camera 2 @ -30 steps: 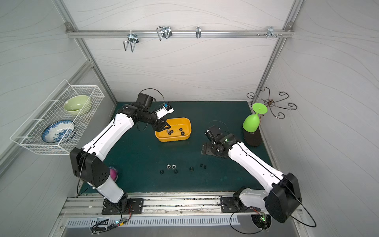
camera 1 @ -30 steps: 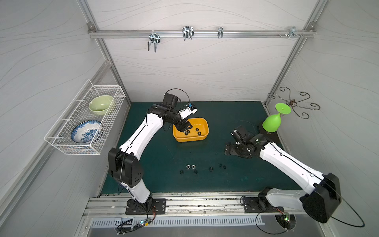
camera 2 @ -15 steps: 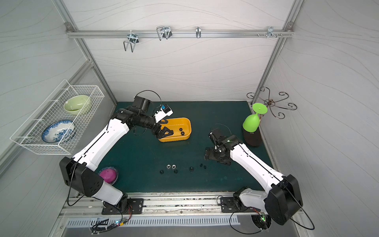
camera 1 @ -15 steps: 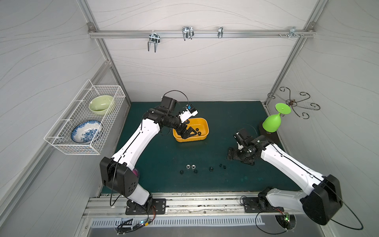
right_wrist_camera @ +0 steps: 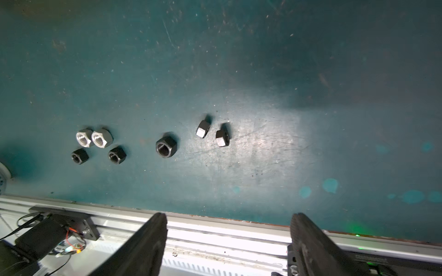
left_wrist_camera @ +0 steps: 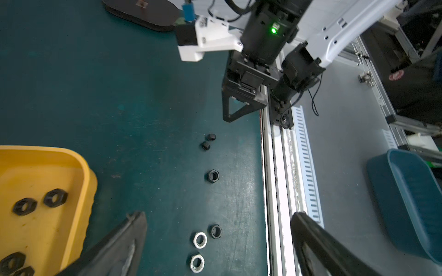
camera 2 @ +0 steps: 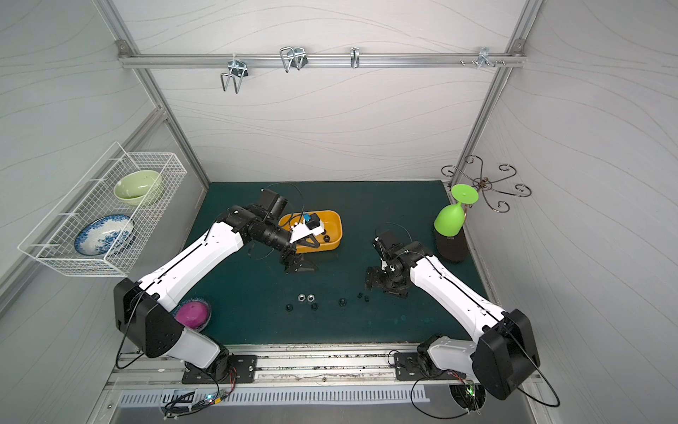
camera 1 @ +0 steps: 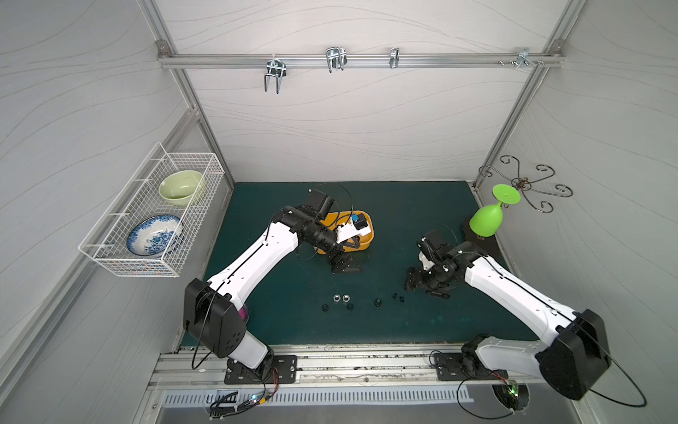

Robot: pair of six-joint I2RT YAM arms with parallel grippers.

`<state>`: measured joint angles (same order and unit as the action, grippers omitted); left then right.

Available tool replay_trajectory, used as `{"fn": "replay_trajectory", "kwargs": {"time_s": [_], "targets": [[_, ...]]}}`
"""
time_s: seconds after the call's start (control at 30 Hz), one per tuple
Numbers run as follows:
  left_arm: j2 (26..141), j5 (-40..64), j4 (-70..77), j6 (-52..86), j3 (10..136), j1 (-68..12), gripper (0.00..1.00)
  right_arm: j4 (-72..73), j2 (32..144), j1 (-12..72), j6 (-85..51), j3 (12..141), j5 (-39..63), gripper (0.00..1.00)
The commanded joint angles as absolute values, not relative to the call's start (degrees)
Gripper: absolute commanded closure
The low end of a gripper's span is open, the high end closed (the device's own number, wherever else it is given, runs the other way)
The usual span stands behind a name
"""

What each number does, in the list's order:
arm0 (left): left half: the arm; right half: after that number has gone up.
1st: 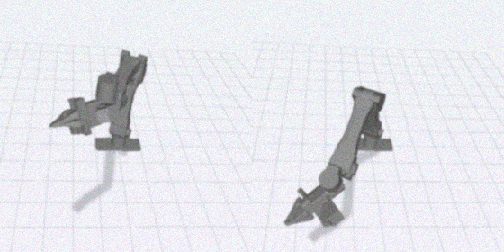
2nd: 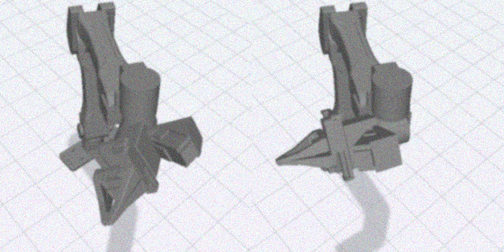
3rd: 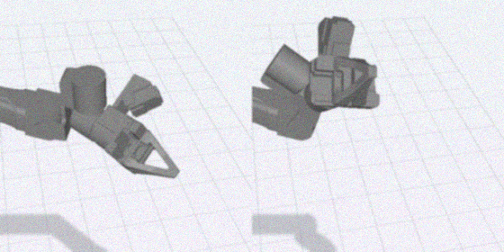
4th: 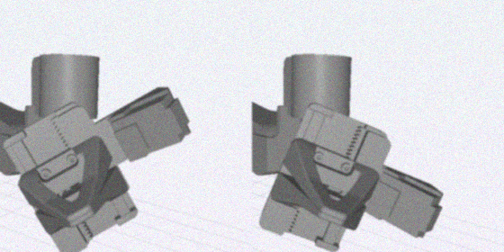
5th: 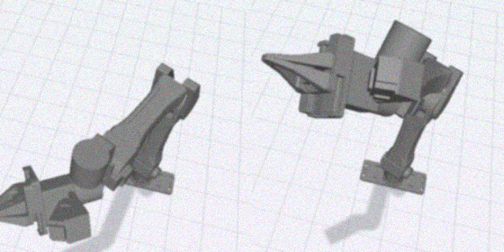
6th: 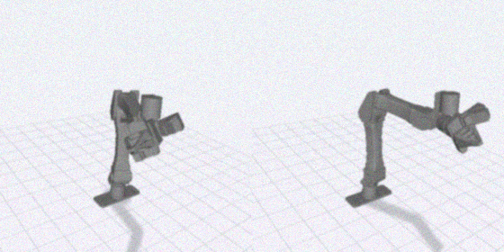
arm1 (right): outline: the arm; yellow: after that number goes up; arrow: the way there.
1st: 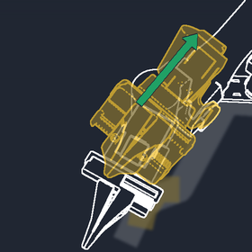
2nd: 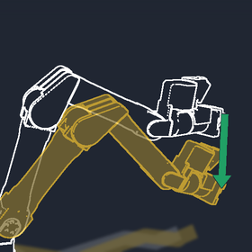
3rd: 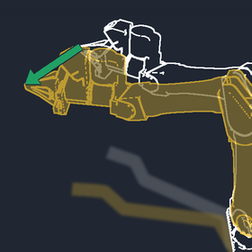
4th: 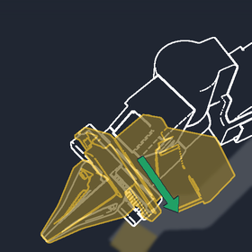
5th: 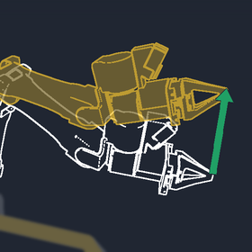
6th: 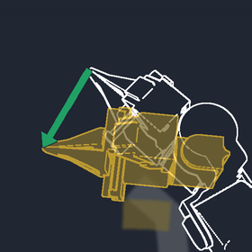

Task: Put the nuts on the desktop into the storage box
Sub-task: Pick up the nut from the center of the board.

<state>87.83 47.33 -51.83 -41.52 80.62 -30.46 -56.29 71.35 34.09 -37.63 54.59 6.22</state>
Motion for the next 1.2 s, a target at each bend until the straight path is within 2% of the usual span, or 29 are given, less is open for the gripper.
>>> {"fn": "replay_trajectory", "kwargs": {"time_s": [0.0,0.2,0.4,0.77,0.87,0.97,1.17], "targets": [[87.7,46.6,-44.8,-46.4,77.4,-31.8,0.01,-55.4,72.9,33.9,-37.2,53.5,8.6,0.19],[89.4,41.1,-37.7,-50.0,73.3,-35.6,0.01,-53.5,75.4,33.9,-37.7,52.8,9.6,0.24],[90.6,33.2,-39.6,-55.3,72.5,-40.6,0.02,-51.6,77.0,34.1,-38.1,51.0,10.3,0.26],[92.4,26.6,-32.2,-52.4,70.6,-46.0,0.01,-46.1,82.1,34.7,-37.8,47.9,10.5,0.32],[92.9,26.0,-30.6,-51.5,70.2,-47.2,0.01,-44.5,83.2,35.1,-37.9,47.8,10.0,0.38],[93.3,25.1,-29.4,-51.5,69.5,-48.3,0.01,-43.7,84.8,35.9,-38.1,48.5,9.8,0.4],[93.3,26.4,-28.4,-51.1,68.5,-48.5,0.01,-43.1,88.4,37.2,-38.4,49.8,9.0,0.55]]}}
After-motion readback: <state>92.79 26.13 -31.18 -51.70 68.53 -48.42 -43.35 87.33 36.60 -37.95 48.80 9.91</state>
